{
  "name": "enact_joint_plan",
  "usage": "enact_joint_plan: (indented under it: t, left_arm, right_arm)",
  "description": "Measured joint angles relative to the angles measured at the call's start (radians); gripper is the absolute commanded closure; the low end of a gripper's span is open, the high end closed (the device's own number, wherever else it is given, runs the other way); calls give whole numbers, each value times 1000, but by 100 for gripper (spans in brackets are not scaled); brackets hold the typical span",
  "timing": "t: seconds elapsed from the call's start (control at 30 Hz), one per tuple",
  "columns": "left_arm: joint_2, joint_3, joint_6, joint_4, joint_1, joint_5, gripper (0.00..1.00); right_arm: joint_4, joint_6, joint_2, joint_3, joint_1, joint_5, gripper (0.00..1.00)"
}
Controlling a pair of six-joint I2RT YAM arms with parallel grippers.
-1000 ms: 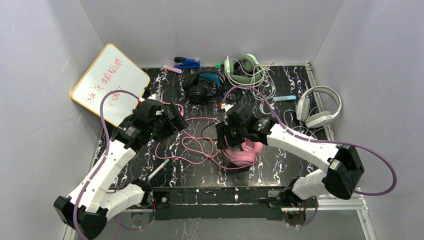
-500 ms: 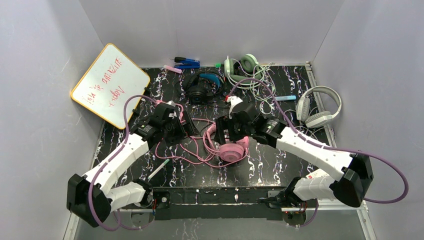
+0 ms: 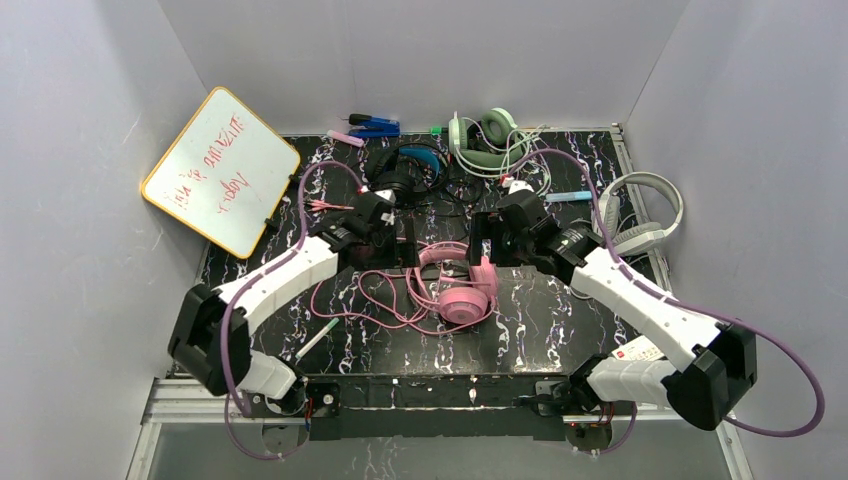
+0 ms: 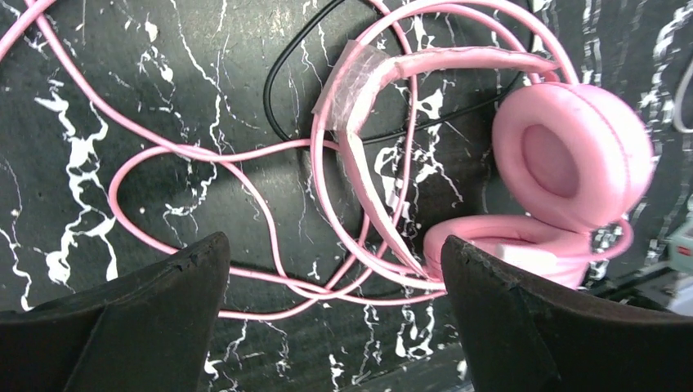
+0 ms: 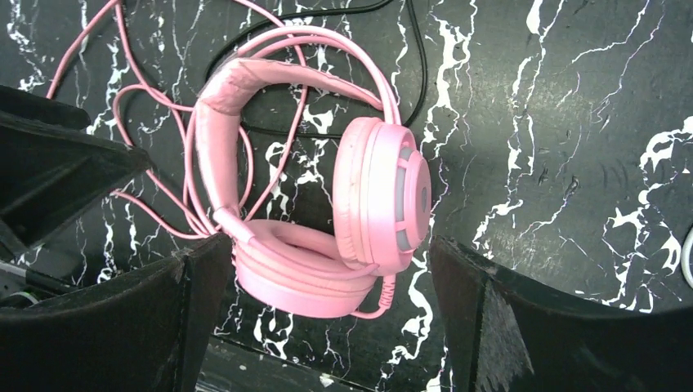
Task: Wrap the headphones
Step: Untie the headphones cable from the headphones.
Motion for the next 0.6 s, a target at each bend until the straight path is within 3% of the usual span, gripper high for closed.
enact_joint_plan:
  t: [0.13, 0.6]
  left_arm:
    - [91, 38, 48, 11, -29, -41, 2]
    - [166, 72, 121, 89, -68, -55, 5]
  right_arm:
    - [-2, 5, 48, -2, -34, -18, 2]
    - [30, -4, 132, -90, -55, -94, 30]
